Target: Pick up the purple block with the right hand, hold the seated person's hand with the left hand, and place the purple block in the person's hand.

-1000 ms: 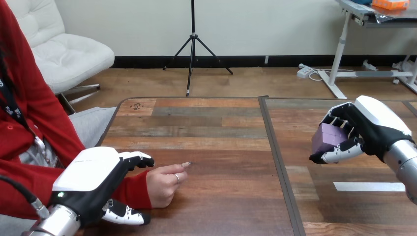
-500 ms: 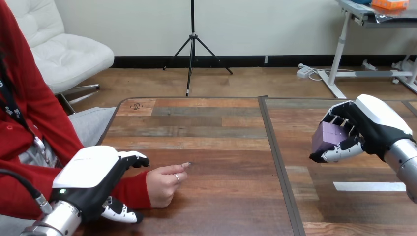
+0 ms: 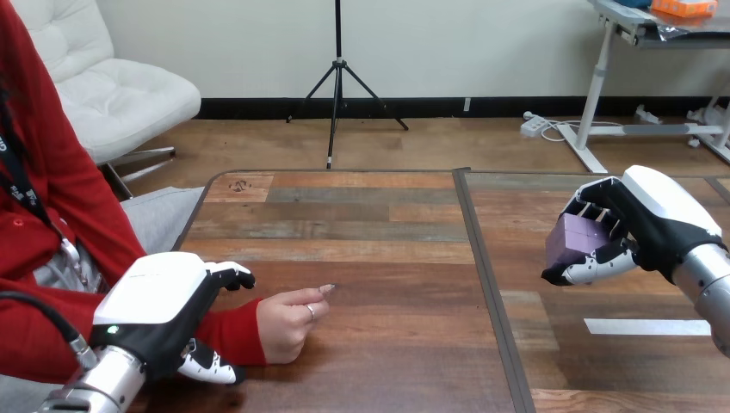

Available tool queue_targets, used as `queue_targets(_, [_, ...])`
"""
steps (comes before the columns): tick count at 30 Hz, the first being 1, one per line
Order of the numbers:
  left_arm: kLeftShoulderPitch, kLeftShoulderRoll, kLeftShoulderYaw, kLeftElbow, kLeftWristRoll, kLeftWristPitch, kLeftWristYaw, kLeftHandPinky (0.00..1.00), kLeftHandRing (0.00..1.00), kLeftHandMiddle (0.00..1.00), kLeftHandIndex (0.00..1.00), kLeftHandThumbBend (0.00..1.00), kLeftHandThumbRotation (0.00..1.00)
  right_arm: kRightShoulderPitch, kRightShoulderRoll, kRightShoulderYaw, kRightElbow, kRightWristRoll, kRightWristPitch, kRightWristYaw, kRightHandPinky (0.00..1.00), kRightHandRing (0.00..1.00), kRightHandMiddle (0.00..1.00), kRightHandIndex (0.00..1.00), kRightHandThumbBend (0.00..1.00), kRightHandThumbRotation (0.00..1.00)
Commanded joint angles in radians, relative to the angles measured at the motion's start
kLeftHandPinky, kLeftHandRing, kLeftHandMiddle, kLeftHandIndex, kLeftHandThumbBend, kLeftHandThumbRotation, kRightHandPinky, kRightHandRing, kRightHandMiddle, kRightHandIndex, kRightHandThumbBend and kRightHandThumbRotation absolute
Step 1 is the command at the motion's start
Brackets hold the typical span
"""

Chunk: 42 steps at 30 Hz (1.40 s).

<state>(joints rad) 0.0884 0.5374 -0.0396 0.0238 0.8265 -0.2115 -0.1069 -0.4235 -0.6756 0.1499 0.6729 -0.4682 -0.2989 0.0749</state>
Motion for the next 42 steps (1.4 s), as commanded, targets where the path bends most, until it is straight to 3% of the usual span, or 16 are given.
queue_targets(1, [-0.081, 0.028, -0.019, 0.005, 0.02, 0.019, 0.024, 0.7, 0.75, 0.77, 0.75, 0.93, 0.04, -0.026, -0.029, -0.032, -0.06, 0.014, -0.011, -0.013, 0.41, 0.45, 0.5, 0.51, 0.69, 0.0])
queue_targets(18, [-0.127, 0.05, -0.068, 0.024, 0.056, 0.063, -0.024, 0.74, 0.77, 0.78, 0.76, 0.9, 0.12, -0.025, -0.029, -0.034, -0.071, 0.013, 0.002, -0.005, 0.42, 0.45, 0.5, 0.51, 0.69, 0.0])
queue_targets(28, [-0.166, 0.069, -0.111, 0.03, 0.072, 0.093, -0.095, 0.75, 0.78, 0.78, 0.77, 0.88, 0.21, -0.023, -0.029, -0.039, -0.082, 0.021, 0.005, 0.001, 0.42, 0.45, 0.5, 0.51, 0.68, 0.0])
queue_targets(42, [-0.221, 0.094, -0.169, 0.054, 0.073, 0.086, -0.177, 0.76, 0.78, 0.79, 0.77, 0.89, 0.22, -0.017, -0.032, -0.044, -0.11, 0.016, 0.019, 0.003, 0.39, 0.42, 0.48, 0.51, 0.69, 0.0])
